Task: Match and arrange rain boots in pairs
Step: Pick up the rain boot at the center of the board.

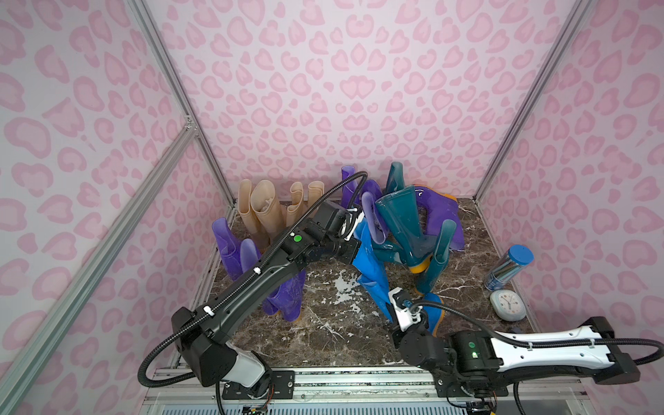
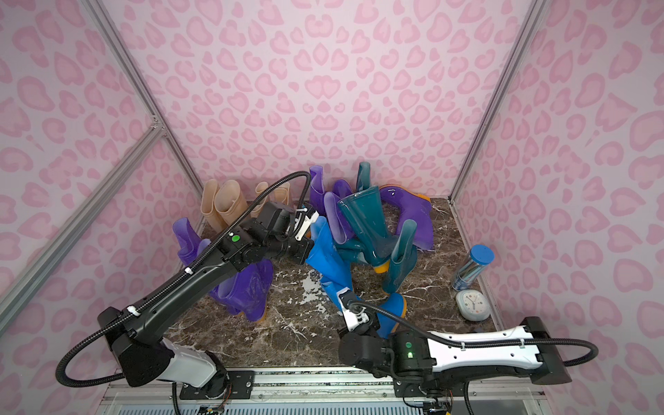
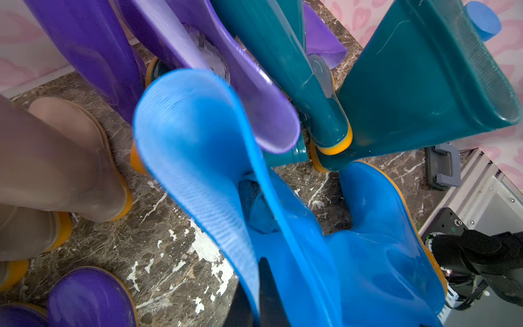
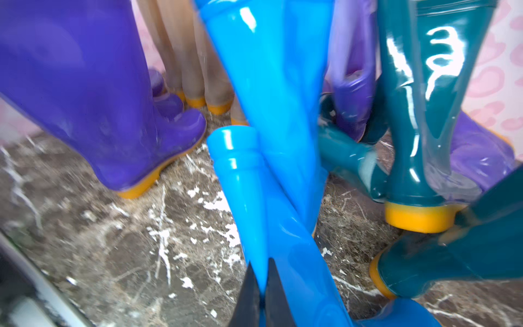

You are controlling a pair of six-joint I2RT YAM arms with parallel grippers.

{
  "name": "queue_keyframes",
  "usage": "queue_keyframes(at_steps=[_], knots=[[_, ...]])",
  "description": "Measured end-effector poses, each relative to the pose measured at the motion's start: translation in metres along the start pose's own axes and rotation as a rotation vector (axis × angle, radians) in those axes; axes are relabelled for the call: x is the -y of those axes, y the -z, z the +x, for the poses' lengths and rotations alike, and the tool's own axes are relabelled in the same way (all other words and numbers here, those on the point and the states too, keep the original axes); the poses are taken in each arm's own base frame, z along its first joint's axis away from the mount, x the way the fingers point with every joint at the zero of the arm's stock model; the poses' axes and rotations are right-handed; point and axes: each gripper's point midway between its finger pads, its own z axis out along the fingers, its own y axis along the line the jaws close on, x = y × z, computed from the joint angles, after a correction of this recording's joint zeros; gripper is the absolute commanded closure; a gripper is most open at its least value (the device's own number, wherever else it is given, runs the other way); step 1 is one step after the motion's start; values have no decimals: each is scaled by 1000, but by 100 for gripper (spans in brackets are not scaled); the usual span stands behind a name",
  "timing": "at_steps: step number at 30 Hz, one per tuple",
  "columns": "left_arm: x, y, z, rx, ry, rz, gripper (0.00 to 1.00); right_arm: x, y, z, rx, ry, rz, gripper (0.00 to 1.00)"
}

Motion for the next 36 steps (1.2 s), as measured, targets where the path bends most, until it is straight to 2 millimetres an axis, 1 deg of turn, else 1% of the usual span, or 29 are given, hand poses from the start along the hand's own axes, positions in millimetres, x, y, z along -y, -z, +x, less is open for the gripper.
queue_keyframes(at_steps=[3, 7, 10, 13, 15, 17, 26, 32, 36], knots=[[1, 14, 1, 18, -1, 2, 98, 17, 4, -11, 35, -90, -1, 100], [0, 31, 12, 25, -1, 0, 98, 28, 4, -17, 52, -158, -19, 100], [-1, 40, 20, 30, -11, -3, 98, 28, 0, -22, 60, -175, -32, 100], [-7, 40, 39, 4, -30, -22, 98, 23, -6, -20, 39, -157, -46, 100], [-11, 39, 51, -22, -45, -38, 98, 20, -6, -19, 31, -153, -63, 100], [-15, 39, 55, -30, -56, -49, 98, 21, -4, -19, 36, -166, -81, 100], [-50, 39, 54, -35, 0, -136, 98, 33, 5, -17, 41, -219, -100, 100], [-69, 35, 42, -23, 26, -202, 98, 50, 10, -15, 44, -250, -72, 100], [-81, 43, 34, -3, 42, -235, 98, 54, 10, -13, 36, -261, -56, 100]])
